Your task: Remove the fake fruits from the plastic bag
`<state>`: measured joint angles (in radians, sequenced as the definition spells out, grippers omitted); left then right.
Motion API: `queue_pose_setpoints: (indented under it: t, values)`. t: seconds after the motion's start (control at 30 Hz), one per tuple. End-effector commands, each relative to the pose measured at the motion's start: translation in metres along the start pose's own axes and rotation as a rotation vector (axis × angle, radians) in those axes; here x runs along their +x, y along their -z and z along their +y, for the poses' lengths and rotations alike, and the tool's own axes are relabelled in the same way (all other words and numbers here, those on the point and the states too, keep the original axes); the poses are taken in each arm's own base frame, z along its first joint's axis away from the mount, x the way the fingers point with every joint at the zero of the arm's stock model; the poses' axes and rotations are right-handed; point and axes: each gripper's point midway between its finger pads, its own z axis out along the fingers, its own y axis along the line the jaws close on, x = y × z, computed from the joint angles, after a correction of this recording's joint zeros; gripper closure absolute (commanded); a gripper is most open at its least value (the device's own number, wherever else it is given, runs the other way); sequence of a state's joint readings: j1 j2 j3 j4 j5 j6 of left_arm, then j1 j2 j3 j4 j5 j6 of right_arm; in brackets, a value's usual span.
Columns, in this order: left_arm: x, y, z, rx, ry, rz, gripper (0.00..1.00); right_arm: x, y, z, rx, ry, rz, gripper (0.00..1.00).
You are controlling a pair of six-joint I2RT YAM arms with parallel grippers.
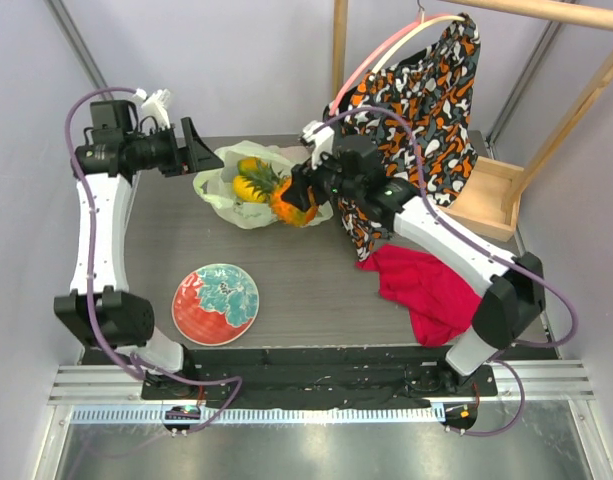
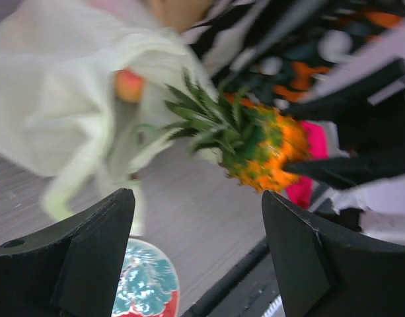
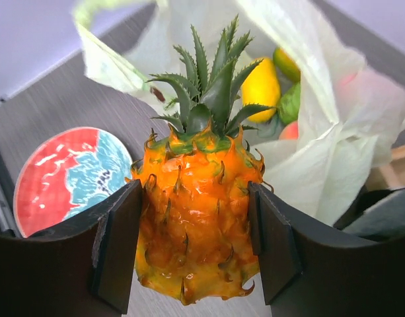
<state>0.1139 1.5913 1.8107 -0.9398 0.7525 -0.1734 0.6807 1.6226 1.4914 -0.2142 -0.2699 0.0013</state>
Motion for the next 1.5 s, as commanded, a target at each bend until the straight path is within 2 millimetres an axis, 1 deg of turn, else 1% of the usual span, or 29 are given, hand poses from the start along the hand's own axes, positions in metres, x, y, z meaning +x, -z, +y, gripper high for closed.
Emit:
queue_pose_setpoints:
  t: [0.0,0.1,0.23,0.33,0.4,0.5,0.53,0.6,0.63,0.73,0.83,0.9,0.93,0.97,1.0,1.03,1.07,1.1,1.13,1.17,1.2,1.23,1.27,1.3,1.33,1.37,1.4,1.43,1.47]
  values:
    - [0.005,0.043,-0.089,0.328,-0.051,-0.014,0.18,-0.088,0.071,0.042,-0.141,0.086,-0.287,0.99]
    - [0.013,0.035,-0.101,0.377,-0.047,0.016,0.18,-0.092,0.086,0.059,-0.212,0.072,-0.324,0.99]
    - [0.01,0.017,-0.096,0.359,-0.035,0.029,0.19,-0.09,0.085,0.064,-0.239,0.056,-0.326,0.99]
    - [0.002,0.009,-0.091,0.32,-0.032,0.01,0.2,-0.089,0.082,0.068,-0.255,0.07,-0.323,0.99]
    - [-0.002,0.003,-0.088,0.319,-0.024,0.019,0.24,-0.092,0.08,0.069,-0.256,0.076,-0.326,0.99]
    - [-0.005,0.001,-0.093,0.358,-0.017,0.024,0.44,-0.092,0.075,0.069,-0.25,0.074,-0.324,0.99]
    - [-0.005,0.002,-0.095,0.369,-0.018,0.024,0.55,-0.09,0.073,0.07,-0.251,0.075,-0.318,0.99]
    - [-0.003,0.003,-0.101,0.397,-0.015,0.029,0.65,-0.087,0.068,0.07,-0.245,0.062,-0.308,0.99]
    - [0.0,0.005,-0.105,0.426,-0.012,0.037,0.77,-0.085,0.067,0.072,-0.249,0.056,-0.303,0.99]
    - [0.007,0.009,-0.106,0.419,-0.011,0.044,1.0,-0.086,0.06,0.07,-0.24,0.03,-0.32,0.99]
    - [0.022,0.013,-0.098,0.361,-0.049,0.068,1.0,-0.083,0.056,0.07,-0.231,0.019,-0.32,0.99]
    - [0.032,0.023,-0.093,0.305,-0.114,0.085,1.0,-0.076,0.051,0.067,-0.221,0.009,-0.304,0.76]
    - [0.034,0.026,-0.083,0.245,-0.142,0.088,1.0,-0.072,0.049,0.066,-0.216,0.008,-0.292,0.63]
    - [0.036,0.032,-0.073,0.201,-0.189,0.09,1.0,-0.064,0.048,0.065,-0.209,0.003,-0.267,0.46]
    - [0.045,0.043,-0.069,0.153,-0.202,0.129,1.0,-0.063,0.052,0.065,-0.207,0.017,-0.265,0.41]
    - [0.049,0.049,-0.06,0.121,-0.295,0.143,1.0,-0.06,0.054,0.065,-0.205,0.024,-0.259,0.38]
    - [0.053,0.056,-0.047,0.06,-0.319,0.159,1.0,-0.051,0.054,0.064,-0.203,0.024,-0.241,0.35]
    - [0.067,0.064,-0.04,0.037,-0.309,0.209,1.0,-0.05,0.056,0.065,-0.204,0.03,-0.241,0.34]
    - [0.073,0.074,-0.037,0.016,-0.384,0.213,1.0,-0.051,0.06,0.064,-0.196,0.035,-0.248,0.34]
    - [0.079,0.08,-0.029,-0.015,-0.397,0.223,1.0,-0.036,0.059,0.062,-0.189,0.02,-0.204,0.33]
    - [0.095,0.083,-0.018,-0.049,-0.398,0.269,1.0,-0.034,0.06,0.061,-0.181,0.016,-0.201,0.33]
    - [0.102,0.087,-0.013,-0.067,-0.416,0.284,1.0,-0.033,0.062,0.061,-0.181,0.017,-0.2,0.33]
    - [0.11,0.094,-0.013,-0.082,-0.464,0.285,1.0,-0.026,0.06,0.062,-0.192,0.014,-0.186,0.46]
    - [0.123,0.093,-0.005,-0.096,-0.453,0.315,1.0,-0.024,0.06,0.065,-0.218,0.016,-0.181,0.55]
    - [0.128,0.092,-0.006,-0.09,-0.448,0.314,1.0,-0.023,0.06,0.067,-0.238,0.012,-0.176,0.61]
    - [0.131,0.094,-0.013,-0.08,-0.426,0.294,1.0,-0.021,0.056,0.069,-0.26,-0.006,-0.17,0.75]
    - [0.132,0.087,-0.022,-0.016,-0.392,0.267,1.0,-0.022,0.056,0.071,-0.268,-0.009,-0.174,0.83]
    - [0.132,0.084,-0.029,0.019,-0.354,0.247,0.9,-0.022,0.056,0.071,-0.269,-0.013,-0.175,0.89]
    - [0.129,0.076,-0.034,0.06,-0.32,0.217,0.82,-0.031,0.055,0.073,-0.276,-0.007,-0.202,0.95]
